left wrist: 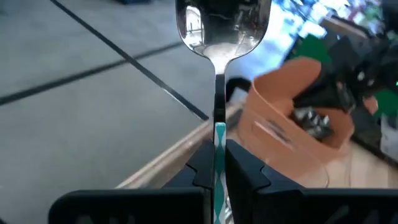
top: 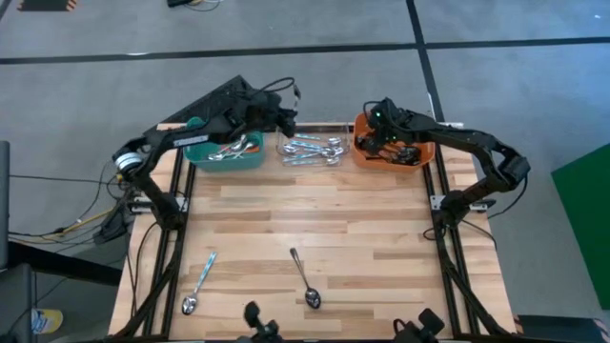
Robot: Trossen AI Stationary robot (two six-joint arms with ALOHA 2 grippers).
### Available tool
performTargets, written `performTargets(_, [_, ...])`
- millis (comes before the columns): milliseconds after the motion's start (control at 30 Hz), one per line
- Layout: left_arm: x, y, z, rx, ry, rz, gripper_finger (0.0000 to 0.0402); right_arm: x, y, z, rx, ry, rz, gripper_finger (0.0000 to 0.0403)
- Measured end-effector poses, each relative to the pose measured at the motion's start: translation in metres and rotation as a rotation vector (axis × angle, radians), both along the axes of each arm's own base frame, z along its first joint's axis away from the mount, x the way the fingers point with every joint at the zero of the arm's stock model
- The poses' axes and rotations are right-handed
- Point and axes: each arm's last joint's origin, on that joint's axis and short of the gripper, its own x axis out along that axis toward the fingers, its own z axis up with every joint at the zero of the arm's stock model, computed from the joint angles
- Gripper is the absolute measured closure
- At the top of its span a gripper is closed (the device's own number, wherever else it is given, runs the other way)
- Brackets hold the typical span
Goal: Sort silverware by color (type)
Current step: Put the blue spoon into the transparent bin, then put the black spoon into the orange bin
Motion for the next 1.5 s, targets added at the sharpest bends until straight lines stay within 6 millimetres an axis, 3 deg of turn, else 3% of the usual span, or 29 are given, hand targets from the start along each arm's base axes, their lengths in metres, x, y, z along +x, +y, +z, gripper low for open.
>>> performTargets(200, [0.022,0.015,-0.025,-0.06,0.162,-0.1,0.0389,0.007,0.007,0.0,-0.006,0.004,0.028,0.0339])
performTargets(433, [0.038,0.028,-0.038,-0.059,0.366,-0.17,0.0377,0.011,0.011,0.0,-0.036,0.032,0.025,0.0339])
performTargets(767, [0.043,0.03,-0.05,-0.051,0.554,-0.269,0.0381,0.011,0.011,0.0,-0.036,0.034,0.027,0.0339])
performTargets(1100, [0.043,0.027,-0.051,-0.087,0.546,-0.298,0.0364,0.011,0.011,0.0,-0.038,0.038,0.033,0.0339])
performTargets(1367, [0.044,0.026,-0.051,-0.131,0.517,-0.283,0.0323,0.011,0.011,0.0,-0.037,0.037,0.034,0.0339])
performTargets(1500, [0.04,0.022,-0.041,-0.171,0.484,-0.252,0.0309,0.012,0.012,0.001,-0.037,0.037,0.037,0.0339])
